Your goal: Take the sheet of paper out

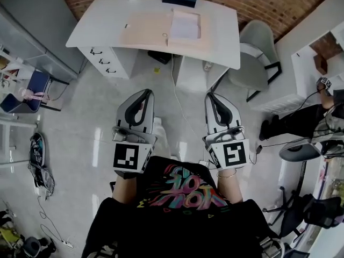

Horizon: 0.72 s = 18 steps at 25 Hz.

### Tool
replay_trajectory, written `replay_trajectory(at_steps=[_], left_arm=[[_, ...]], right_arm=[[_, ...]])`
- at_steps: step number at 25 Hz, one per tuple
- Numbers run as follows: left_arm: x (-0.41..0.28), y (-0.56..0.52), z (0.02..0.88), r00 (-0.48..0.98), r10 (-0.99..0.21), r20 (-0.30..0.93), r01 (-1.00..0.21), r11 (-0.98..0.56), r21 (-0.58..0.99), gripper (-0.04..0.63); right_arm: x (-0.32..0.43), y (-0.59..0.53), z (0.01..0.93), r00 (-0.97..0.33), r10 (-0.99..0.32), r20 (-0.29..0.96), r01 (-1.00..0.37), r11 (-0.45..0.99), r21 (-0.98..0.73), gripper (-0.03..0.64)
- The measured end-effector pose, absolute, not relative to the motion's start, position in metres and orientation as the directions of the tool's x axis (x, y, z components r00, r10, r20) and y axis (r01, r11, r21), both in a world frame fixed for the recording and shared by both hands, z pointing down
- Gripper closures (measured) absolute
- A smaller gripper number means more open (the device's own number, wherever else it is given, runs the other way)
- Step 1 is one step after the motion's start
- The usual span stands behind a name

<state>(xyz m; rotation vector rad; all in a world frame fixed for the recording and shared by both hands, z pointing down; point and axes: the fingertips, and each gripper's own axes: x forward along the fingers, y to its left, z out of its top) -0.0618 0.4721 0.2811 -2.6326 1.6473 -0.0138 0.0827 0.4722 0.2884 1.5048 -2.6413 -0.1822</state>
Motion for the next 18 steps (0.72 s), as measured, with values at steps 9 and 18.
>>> replay_trajectory(at_steps=[9, 18], left_arm=[[-0.091, 0.288, 0.258, 0.498, -0.865, -0.062, -0.866, -0.499, 0.006, 0.565], [-0.131, 0.186, 0.277, 0.544, -0.839, 0.007, -0.838, -0.544, -0.036, 0.565]], right_arm=[[0.058, 0.306, 0.276, -0.428, -0.903, 0.031, -0.887, 0.426, 0.179, 0.598], [0.029, 0.209, 0.286, -0.363, -0.93, 0.056, -0.916, 0.368, 0.161, 0.598]])
